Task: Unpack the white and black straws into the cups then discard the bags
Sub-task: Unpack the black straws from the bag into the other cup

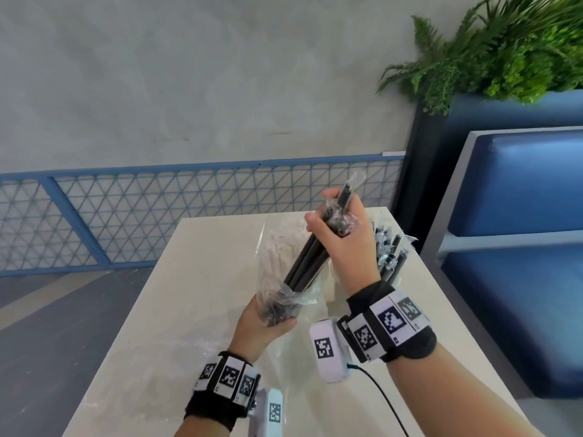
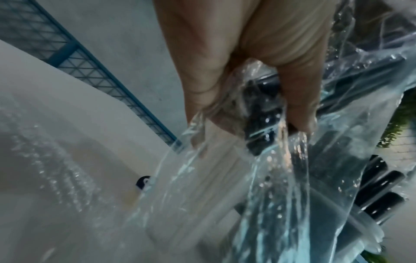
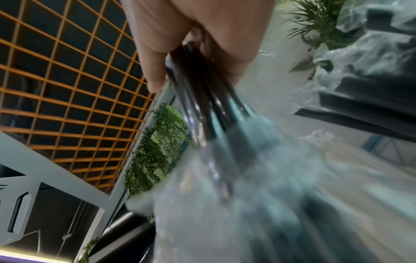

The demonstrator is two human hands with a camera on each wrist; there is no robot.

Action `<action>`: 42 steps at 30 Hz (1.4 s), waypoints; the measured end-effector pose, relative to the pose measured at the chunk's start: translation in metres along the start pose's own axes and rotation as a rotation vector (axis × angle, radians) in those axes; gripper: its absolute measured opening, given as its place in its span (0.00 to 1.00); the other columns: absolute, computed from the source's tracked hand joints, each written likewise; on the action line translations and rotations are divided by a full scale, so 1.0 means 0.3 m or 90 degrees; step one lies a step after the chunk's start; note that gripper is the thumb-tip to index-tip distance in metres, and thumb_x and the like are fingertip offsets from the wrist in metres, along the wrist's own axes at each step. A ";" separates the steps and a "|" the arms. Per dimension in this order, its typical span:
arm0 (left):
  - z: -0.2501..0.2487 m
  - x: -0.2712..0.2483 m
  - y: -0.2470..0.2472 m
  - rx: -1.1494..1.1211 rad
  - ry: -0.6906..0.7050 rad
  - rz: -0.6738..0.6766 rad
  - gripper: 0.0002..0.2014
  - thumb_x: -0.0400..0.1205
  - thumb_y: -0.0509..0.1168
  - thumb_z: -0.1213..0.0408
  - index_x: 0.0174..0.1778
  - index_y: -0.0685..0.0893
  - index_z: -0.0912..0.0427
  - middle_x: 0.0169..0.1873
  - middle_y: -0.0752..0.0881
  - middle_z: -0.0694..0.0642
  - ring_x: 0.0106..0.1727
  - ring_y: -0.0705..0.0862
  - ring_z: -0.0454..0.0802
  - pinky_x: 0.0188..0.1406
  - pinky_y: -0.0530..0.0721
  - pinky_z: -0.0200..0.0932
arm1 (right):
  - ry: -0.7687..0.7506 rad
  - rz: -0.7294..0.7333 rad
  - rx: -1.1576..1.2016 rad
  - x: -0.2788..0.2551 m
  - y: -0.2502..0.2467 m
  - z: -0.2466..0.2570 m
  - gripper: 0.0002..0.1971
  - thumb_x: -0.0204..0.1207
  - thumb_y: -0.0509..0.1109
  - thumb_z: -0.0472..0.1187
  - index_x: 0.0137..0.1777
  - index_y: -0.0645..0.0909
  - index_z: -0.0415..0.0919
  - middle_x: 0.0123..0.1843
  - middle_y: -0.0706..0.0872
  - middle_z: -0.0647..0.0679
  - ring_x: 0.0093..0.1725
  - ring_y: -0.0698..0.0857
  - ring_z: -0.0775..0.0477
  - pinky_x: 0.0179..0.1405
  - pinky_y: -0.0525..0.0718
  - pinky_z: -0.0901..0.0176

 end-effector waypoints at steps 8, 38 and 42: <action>-0.026 0.001 0.028 0.009 0.016 0.031 0.19 0.67 0.77 0.75 0.51 0.80 0.65 0.45 0.87 0.53 0.47 0.87 0.45 0.45 0.83 0.34 | 0.051 -0.027 -0.040 -0.059 -0.019 -0.023 0.05 0.75 0.70 0.34 0.44 0.78 0.43 0.38 0.84 0.51 0.39 0.87 0.54 0.47 0.87 0.58; -0.027 -0.032 0.000 -0.306 -0.053 0.030 0.28 0.59 0.81 0.65 0.54 0.79 0.53 0.39 0.79 0.50 0.46 0.85 0.54 0.41 0.84 0.48 | 0.077 -0.117 -0.235 0.024 -0.209 -0.162 0.10 0.78 0.68 0.40 0.54 0.77 0.34 0.37 0.80 0.58 0.38 0.79 0.66 0.42 0.76 0.69; -0.033 -0.039 0.000 -0.327 -0.041 0.025 0.20 0.70 0.74 0.75 0.54 0.79 0.54 0.39 0.79 0.51 0.46 0.83 0.54 0.45 0.84 0.51 | -0.004 -0.228 -0.144 0.015 -0.250 -0.070 0.03 0.77 0.69 0.39 0.44 0.77 0.46 0.38 0.83 0.53 0.36 0.82 0.65 0.38 0.78 0.77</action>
Point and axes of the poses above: each hand's wrist, its own x-axis towards the middle knuckle, its own y-axis out of the palm, z = x × y, the point moved 7 cm from there along x, towards the middle knuckle
